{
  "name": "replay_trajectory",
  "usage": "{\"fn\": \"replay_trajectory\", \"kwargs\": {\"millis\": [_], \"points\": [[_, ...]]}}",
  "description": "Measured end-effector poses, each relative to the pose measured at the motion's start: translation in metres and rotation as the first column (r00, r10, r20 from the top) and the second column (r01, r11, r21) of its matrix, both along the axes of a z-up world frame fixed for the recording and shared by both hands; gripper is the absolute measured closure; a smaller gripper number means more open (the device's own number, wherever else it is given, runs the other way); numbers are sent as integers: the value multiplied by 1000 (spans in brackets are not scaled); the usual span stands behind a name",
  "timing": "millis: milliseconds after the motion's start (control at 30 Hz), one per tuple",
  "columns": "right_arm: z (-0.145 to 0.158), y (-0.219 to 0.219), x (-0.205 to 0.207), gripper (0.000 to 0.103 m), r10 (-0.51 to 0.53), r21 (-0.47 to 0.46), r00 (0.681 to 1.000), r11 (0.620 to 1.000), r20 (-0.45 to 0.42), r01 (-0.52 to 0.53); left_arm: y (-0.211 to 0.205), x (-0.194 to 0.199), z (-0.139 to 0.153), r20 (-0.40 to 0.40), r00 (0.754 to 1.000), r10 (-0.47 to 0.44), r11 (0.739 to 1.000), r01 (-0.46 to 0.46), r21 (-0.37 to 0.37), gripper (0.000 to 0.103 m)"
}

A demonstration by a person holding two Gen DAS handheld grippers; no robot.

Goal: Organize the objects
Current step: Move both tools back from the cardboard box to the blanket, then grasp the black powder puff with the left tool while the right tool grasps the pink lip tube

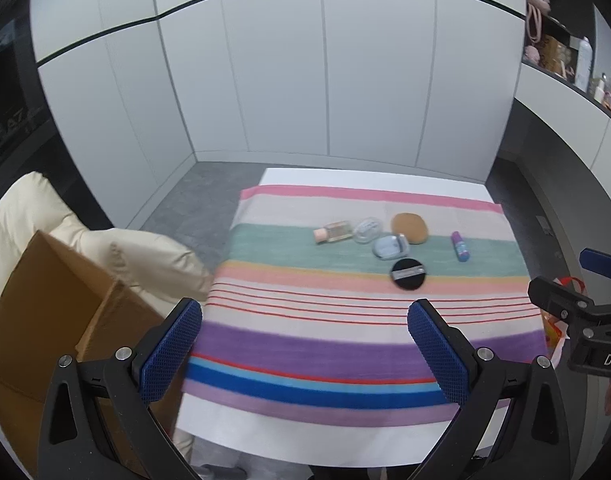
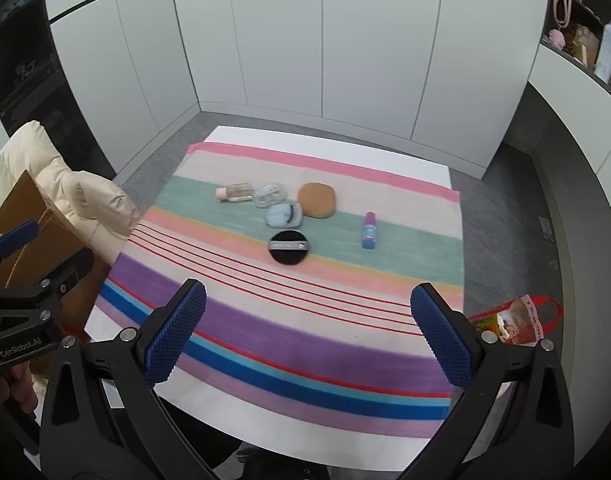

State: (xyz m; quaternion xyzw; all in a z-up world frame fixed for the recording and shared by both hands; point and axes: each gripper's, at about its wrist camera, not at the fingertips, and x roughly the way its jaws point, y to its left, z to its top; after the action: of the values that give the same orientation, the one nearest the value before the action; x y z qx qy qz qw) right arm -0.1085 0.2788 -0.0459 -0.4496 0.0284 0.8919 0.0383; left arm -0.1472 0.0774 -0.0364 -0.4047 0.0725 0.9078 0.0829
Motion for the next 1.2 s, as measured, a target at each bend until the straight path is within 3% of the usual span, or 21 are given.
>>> {"fn": "replay_trajectory", "kwargs": {"millis": [567, 767, 967, 1200], "points": [[-23, 69, 12, 5, -111, -11, 994, 994, 0, 111, 71, -16, -31, -11, 998, -59, 997, 59, -42, 0], [-59, 82, 5, 14, -110, 5, 993, 994, 52, 109, 85, -27, -72, 33, 996, -80, 993, 82, -80, 0], [-94, 104, -28, 22, -124, -10, 989, 992, 80, 125, 102, -48, -118, 75, 992, -96, 988, 104, -112, 0], [-141, 106, -72, 27, -116, -40, 986, 992, 118, 121, 128, -89, -163, 166, 982, -89, 995, 94, -24, 4]]}}
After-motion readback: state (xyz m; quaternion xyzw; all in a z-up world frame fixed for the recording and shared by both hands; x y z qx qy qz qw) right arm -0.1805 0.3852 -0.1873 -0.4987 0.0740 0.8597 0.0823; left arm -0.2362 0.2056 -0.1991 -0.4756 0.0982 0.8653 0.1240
